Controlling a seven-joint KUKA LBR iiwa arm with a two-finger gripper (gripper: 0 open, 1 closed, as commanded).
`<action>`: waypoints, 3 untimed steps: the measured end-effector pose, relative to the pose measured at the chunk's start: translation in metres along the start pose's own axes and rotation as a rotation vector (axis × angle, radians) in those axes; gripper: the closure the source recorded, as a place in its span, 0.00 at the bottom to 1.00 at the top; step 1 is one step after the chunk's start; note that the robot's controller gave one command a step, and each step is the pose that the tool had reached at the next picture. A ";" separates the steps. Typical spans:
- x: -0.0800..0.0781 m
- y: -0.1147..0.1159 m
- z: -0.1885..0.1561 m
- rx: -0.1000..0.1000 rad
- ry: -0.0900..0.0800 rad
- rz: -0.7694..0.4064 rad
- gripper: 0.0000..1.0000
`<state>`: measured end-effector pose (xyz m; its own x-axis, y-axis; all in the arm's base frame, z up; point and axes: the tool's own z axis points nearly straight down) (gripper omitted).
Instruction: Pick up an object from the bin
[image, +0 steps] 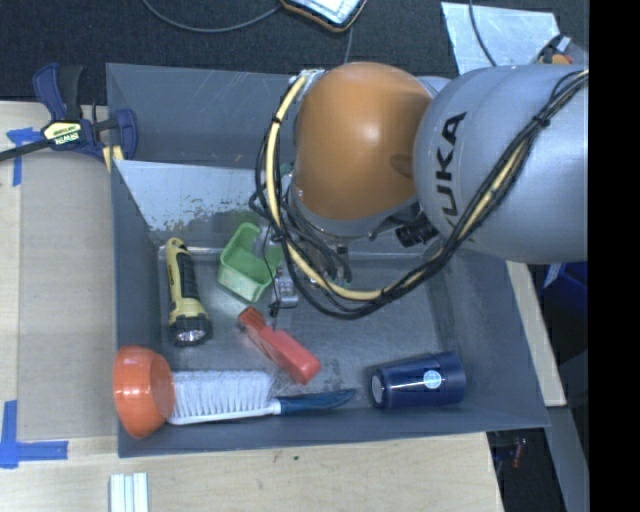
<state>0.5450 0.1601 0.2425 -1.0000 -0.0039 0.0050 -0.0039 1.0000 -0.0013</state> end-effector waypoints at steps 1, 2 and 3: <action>-0.001 -0.001 -0.005 -0.002 -0.008 0.004 0.00; -0.004 -0.042 0.139 -0.004 -0.011 0.099 0.00; -0.015 -0.064 0.082 -0.008 -0.020 0.187 0.00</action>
Offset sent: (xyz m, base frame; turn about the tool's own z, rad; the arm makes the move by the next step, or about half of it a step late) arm 0.0020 -0.0518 -0.1725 0.1204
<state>0.5597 0.0962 0.1601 -0.9831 0.1825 -0.0146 0.1824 0.9832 0.0075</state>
